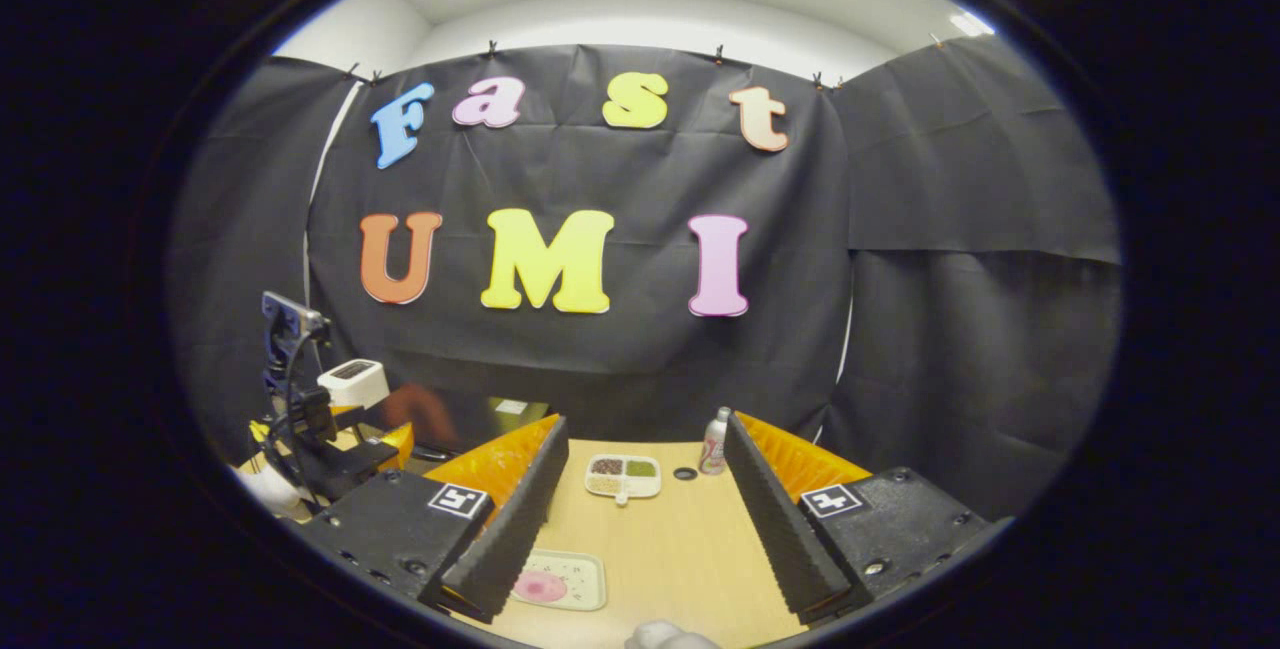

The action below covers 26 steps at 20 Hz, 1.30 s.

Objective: Open the electric oven with the left hand, put the food in, and close the electric oven.

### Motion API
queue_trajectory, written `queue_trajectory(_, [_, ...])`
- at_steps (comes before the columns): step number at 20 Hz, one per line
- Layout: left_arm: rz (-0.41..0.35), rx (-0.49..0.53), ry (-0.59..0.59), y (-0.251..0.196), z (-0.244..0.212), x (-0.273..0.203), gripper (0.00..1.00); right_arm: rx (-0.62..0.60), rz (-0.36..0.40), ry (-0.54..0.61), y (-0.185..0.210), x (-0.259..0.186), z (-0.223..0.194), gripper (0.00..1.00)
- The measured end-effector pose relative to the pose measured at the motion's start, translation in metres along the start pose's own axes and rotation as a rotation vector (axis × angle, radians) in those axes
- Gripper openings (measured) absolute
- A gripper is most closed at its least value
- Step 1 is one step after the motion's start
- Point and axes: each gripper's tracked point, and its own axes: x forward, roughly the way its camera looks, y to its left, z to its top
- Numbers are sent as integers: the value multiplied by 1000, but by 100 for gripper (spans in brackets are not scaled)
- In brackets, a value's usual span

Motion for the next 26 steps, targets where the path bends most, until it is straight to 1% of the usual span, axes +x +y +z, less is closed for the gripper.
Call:
queue_trajectory(1, [-4, 4, 9, -1, -6, 10, 97, 0, -11, 8, -5, -5, -3, 96])
queue_trajectory(2, [2, 9, 16, -2, -11, 19, 97, 1, -19, 16, -9, -8, -5, 99])
queue_trajectory(5, [6, 18, 48, 1, -27, 38, 97, 11, -41, 37, -13, -9, -11, 96])
queue_trajectory(6, [22, 32, 66, 4, -32, 41, 97, 16, -47, 42, -15, -9, -12, 96])
queue_trajectory(8, [17, 17, 50, 2, -31, 43, 98, 23, -50, 49, -14, -11, -15, 96])
queue_trajectory(9, [14, 11, 71, 2, -36, 42, 96, 28, -47, 50, -14, -11, -15, 97])
queue_trajectory(10, [11, 0, 63, 4, -34, 42, 96, 33, -45, 49, -13, -11, -15, 97])
queue_trajectory(19, [-7, -6, 93, 1, -49, 8, 97, 35, -12, 37, -4, -14, -17, 97])
queue_trajectory(20, [-9, -6, 98, 1, -50, 3, 97, 36, -6, 38, -3, -16, -18, 99])
queue_trajectory(21, [-9, -6, 102, 1, -53, -2, 97, 37, -3, 43, -2, -16, -20, 96])
queue_trajectory(26, [-20, -13, 138, -3, -80, -34, 97, 26, 14, 51, 1, -24, -28, 97])
